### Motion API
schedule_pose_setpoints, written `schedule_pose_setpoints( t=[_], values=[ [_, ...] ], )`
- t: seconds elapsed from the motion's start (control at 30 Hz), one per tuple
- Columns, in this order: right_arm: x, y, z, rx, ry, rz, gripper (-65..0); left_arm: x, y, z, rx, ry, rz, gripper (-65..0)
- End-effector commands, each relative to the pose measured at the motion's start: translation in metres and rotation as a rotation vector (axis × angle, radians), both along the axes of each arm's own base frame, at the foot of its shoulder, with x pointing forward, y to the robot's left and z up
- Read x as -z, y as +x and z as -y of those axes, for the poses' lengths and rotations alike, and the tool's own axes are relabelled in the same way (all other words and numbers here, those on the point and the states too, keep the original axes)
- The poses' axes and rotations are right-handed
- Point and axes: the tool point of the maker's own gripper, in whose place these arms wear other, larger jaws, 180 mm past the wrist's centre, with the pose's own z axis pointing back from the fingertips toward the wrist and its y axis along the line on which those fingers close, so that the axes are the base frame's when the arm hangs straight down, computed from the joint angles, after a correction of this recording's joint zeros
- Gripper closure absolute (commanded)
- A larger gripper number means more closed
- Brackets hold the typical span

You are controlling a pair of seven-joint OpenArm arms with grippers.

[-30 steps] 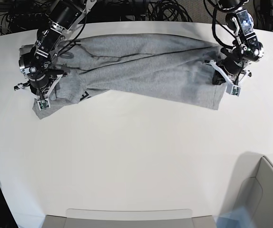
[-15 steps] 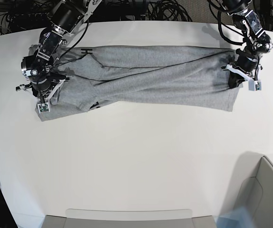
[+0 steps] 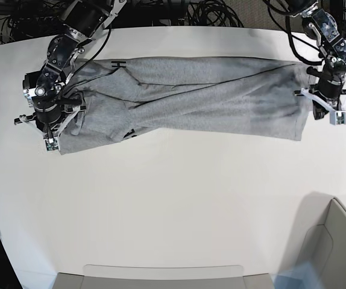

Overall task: Fold the T-shirt properly
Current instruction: 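Release the left gripper and regrasp the strip's end beside it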

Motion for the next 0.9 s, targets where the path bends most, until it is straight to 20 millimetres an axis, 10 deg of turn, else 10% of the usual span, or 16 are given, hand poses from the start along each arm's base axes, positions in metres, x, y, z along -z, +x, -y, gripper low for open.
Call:
schedule_pose_setpoints(
  t=[0.0,0.17,0.43,0.87],
  values=[
    [-0.017,0.012,0.0,-0.009,-0.005,0.066,0.0,-0.021,0.009,-0.001,0.015,0.03,0.063,0.0],
    [-0.015,0.01,-0.001,-0.008,0.0,0.061,0.0,-0.032,0.002,-0.001,0.015,0.076,0.013,-1.2],
    [-0.009,0.005,-0.002,-0.009,0.004,0.042,0.0,-0.02,-0.027,-0.006,-0.023,0.096,-0.216,-29.6],
    [-0.006,0.003,-0.002,-0.01,0.006,0.035,0.0,0.021,-0.041,-0.036,-0.136,-0.074,-0.46,-31.2]
  ],
)
